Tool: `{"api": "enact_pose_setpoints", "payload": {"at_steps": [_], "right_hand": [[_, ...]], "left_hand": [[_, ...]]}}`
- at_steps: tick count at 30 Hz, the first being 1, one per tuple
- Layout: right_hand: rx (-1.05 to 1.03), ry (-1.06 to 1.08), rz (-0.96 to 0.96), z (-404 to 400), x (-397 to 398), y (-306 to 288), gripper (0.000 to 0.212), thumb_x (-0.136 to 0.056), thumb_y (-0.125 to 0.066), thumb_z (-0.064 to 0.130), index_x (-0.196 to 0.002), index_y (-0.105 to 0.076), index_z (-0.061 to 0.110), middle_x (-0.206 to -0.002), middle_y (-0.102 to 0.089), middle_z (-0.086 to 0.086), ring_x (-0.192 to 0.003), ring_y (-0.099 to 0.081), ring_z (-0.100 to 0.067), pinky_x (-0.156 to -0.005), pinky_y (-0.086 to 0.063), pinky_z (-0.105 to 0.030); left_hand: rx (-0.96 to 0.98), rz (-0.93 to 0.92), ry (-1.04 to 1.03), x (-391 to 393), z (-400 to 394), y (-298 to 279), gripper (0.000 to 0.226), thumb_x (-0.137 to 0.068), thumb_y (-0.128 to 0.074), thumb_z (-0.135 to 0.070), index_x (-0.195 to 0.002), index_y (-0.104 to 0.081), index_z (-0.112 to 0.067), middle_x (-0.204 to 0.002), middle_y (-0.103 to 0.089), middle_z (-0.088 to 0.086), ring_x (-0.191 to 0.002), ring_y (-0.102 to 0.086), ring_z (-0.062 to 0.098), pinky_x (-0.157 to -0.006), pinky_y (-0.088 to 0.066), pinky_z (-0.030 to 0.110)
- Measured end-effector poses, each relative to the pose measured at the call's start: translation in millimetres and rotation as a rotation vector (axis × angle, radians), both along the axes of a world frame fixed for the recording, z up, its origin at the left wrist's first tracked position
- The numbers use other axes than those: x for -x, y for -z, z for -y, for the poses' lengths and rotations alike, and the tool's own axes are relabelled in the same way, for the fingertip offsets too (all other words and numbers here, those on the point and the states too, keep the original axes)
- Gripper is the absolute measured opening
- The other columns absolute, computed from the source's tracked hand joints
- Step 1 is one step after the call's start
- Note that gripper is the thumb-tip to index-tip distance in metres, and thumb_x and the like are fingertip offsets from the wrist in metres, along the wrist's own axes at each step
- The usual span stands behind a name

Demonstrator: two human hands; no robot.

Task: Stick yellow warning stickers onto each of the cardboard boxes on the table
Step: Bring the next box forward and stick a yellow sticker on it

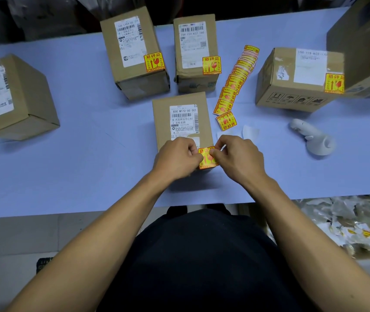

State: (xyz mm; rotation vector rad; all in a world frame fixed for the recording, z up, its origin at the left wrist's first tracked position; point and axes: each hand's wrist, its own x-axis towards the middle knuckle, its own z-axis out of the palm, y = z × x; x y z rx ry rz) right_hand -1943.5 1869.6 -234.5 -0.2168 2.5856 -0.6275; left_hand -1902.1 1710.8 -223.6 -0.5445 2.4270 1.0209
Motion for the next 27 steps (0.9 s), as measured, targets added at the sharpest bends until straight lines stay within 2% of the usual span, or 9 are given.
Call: {"api": "enact_pose_setpoints", "payload": {"at_steps": [5,9,14,17,19,21,23,25,27], "right_hand": [[-0.049,-0.038,-0.066,1.2,-1.5,2.5,0.018,-0.092,-0.059,0.044,-0.088,-0.062,0.028,-0.091,-0.072,0.0,-0.086,-0.058,-0.026,-0.063,-0.032,-0.031],[-0.044,-0.023,-0.05,-1.4,-2.6,5.3,0.018,-0.091,-0.06,0.045,-0.085,-0.059,0.028,-0.087,-0.07,0.0,-0.079,-0.054,-0.024,-0.062,-0.032,-0.031],[0.053,0.095,0.086,-8.7,-2.2,12.0,0.027,-0.086,-0.063,0.055,-0.094,-0.063,0.029,-0.084,-0.071,0.004,-0.088,-0.062,-0.022,-0.065,-0.04,-0.032],[0.127,0.145,0.206,-16.7,-1.8,18.0,0.045,-0.087,-0.059,0.061,-0.111,-0.066,0.025,-0.094,-0.071,0.003,-0.096,-0.063,-0.02,-0.08,-0.05,-0.036],[0.208,0.155,0.264,-15.9,-3.2,22.9,0.051,-0.092,-0.05,0.062,-0.123,-0.064,0.023,-0.111,-0.07,0.001,-0.107,-0.062,-0.019,-0.092,-0.05,-0.038],[0.307,0.198,0.307,-4.9,-4.6,26.4,0.056,-0.096,-0.041,0.062,-0.132,-0.06,0.023,-0.125,-0.067,0.0,-0.116,-0.06,-0.018,-0.1,-0.047,-0.04],[0.352,0.217,0.314,10.8,-6.3,29.1,0.056,-0.098,-0.035,0.061,-0.135,-0.057,0.024,-0.129,-0.065,0.0,-0.118,-0.059,-0.019,-0.102,-0.046,-0.042],[0.355,0.219,0.264,21.9,-10.8,33.2,0.052,-0.1,-0.033,0.059,-0.13,-0.058,0.025,-0.124,-0.067,0.0,-0.114,-0.061,-0.022,-0.098,-0.048,-0.041],[0.344,0.229,0.232,24.4,-17.4,37.2,0.055,-0.099,-0.032,0.06,-0.135,-0.054,0.026,-0.127,-0.066,-0.001,-0.117,-0.059,-0.024,-0.098,-0.047,-0.042]], "left_hand": [[0.009,0.004,0.007,-0.6,1.4,2.4,0.013,-0.071,-0.054,-0.027,-0.068,-0.064,-0.019,-0.049,-0.066,-0.006,-0.056,-0.067,0.013,-0.07,-0.06,0.04],[0.071,0.017,0.038,1.2,-0.5,4.1,0.012,-0.072,-0.061,-0.03,-0.066,-0.063,-0.02,-0.06,-0.068,-0.005,-0.065,-0.068,0.02,-0.069,-0.058,0.038],[0.279,-0.001,0.14,5.9,-3.6,5.3,0.026,-0.074,-0.064,-0.039,-0.064,-0.054,-0.017,-0.067,-0.062,0.001,-0.071,-0.059,0.028,-0.053,-0.037,0.028],[0.466,-0.134,0.192,2.3,3.4,4.3,0.029,-0.078,-0.063,-0.045,-0.073,-0.053,-0.019,-0.074,-0.062,0.003,-0.069,-0.052,0.029,-0.053,-0.03,0.029],[0.542,-0.337,0.243,-5.3,11.6,8.1,0.029,-0.083,-0.064,-0.044,-0.094,-0.059,-0.018,-0.095,-0.062,0.006,-0.086,-0.054,0.03,-0.06,-0.039,0.034],[0.549,-0.441,0.286,-13.5,20.1,17.7,0.047,-0.087,-0.062,-0.044,-0.122,-0.059,-0.013,-0.123,-0.056,0.014,-0.117,-0.05,0.035,-0.084,-0.047,0.046],[0.518,-0.322,0.3,-18.9,27.4,28.0,0.063,-0.095,-0.051,-0.051,-0.148,-0.042,-0.017,-0.156,-0.034,0.016,-0.146,-0.024,0.038,-0.112,-0.029,0.058],[0.48,-0.209,0.292,-22.0,30.4,39.3,0.07,-0.099,-0.036,-0.058,-0.158,-0.018,-0.025,-0.168,-0.006,0.009,-0.154,0.002,0.032,-0.118,-0.009,0.062],[0.46,-0.22,0.293,-23.7,30.7,46.3,0.071,-0.098,-0.028,-0.06,-0.159,-0.01,-0.027,-0.168,0.003,0.005,-0.154,0.01,0.029,-0.119,-0.006,0.063]]}}
